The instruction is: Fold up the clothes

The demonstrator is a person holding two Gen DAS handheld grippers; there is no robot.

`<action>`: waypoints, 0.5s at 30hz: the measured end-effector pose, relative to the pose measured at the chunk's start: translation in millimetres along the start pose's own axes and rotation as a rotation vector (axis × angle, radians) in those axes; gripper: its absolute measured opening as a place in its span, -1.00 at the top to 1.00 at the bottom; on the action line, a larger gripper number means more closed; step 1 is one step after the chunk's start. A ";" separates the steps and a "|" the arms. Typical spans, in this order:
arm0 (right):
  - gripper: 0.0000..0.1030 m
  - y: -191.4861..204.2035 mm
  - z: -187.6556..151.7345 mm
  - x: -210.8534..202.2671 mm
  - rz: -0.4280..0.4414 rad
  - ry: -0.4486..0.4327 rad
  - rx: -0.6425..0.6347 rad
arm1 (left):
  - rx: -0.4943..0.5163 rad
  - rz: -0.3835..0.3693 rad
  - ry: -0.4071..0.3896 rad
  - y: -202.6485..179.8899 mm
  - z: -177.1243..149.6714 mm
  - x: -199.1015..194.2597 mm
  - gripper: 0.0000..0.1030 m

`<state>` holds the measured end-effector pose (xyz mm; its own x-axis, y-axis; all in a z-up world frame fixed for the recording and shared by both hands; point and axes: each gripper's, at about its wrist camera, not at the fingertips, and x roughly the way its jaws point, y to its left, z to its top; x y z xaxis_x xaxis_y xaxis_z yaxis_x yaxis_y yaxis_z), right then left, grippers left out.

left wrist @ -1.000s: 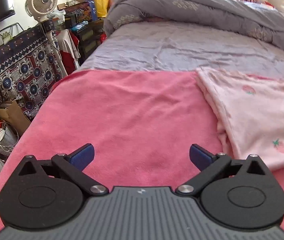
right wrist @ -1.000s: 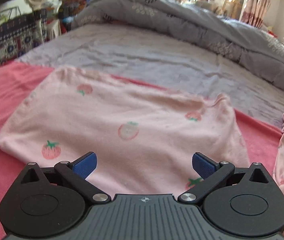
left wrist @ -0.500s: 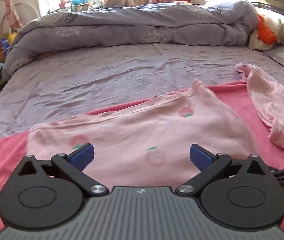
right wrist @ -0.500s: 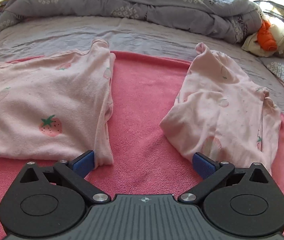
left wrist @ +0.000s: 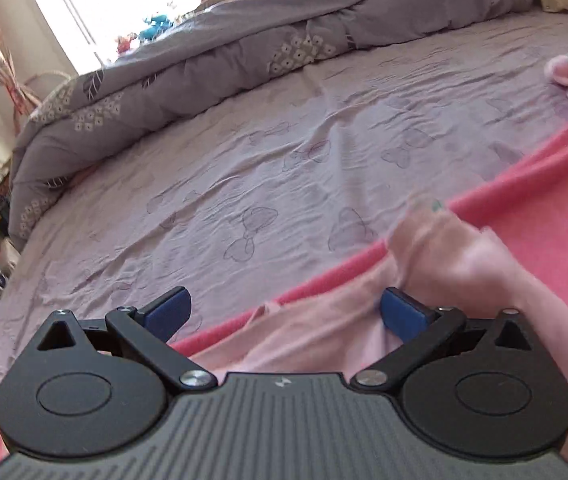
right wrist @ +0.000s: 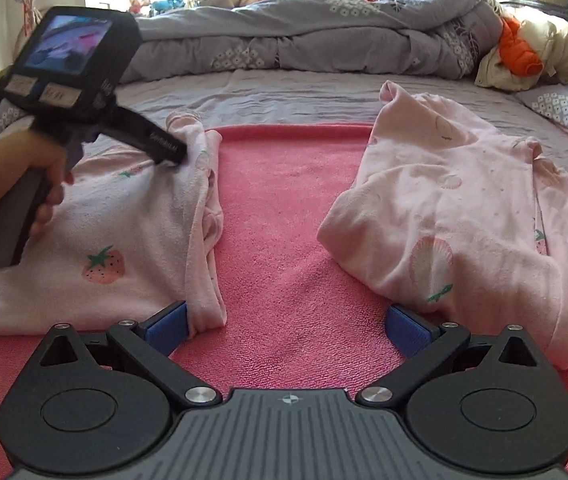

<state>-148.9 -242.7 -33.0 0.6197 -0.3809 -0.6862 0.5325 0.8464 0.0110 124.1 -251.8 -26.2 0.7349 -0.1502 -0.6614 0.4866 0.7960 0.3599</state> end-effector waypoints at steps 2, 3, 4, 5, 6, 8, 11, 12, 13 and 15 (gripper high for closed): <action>-1.00 -2.1 -1.0 -0.2 0.010 -0.004 0.013 | -0.051 -0.003 0.009 13.8 14.8 0.4 -0.91; -1.00 -3.2 -1.6 -0.3 0.016 -0.005 0.020 | -0.080 -0.021 0.002 23.5 17.7 -6.4 -0.91; -1.00 -4.3 -2.1 -0.4 0.021 -0.007 0.027 | -0.109 -0.055 -0.008 33.8 16.8 -16.9 -0.91; -1.00 -5.1 -2.5 -0.4 0.025 -0.009 0.032 | -0.133 -0.097 -0.017 43.7 13.8 -29.2 -0.90; -1.00 -5.4 -2.6 -0.4 0.026 -0.011 0.034 | -0.147 -0.142 -0.028 51.5 8.9 -42.6 -0.92; -1.00 -6.1 -2.7 -0.4 0.029 -0.014 0.039 | -0.134 -0.229 -0.054 56.2 -8.6 -70.9 -0.97; -1.00 -7.5 -2.2 -0.3 0.034 -0.013 0.046 | -0.025 -0.295 -0.045 37.7 -39.4 -94.2 -0.99; -1.00 -7.6 -2.0 -0.2 0.034 -0.011 0.047 | 0.029 -0.293 -0.022 25.6 -47.9 -92.6 -0.99; -1.00 -7.5 -2.1 -0.1 0.034 -0.011 0.046 | 0.078 -0.277 0.005 12.6 -53.8 -86.6 -0.99; -1.00 -7.7 -2.1 -0.3 0.036 -0.012 0.049 | 0.096 -0.240 0.027 -3.3 -55.4 -69.2 -1.00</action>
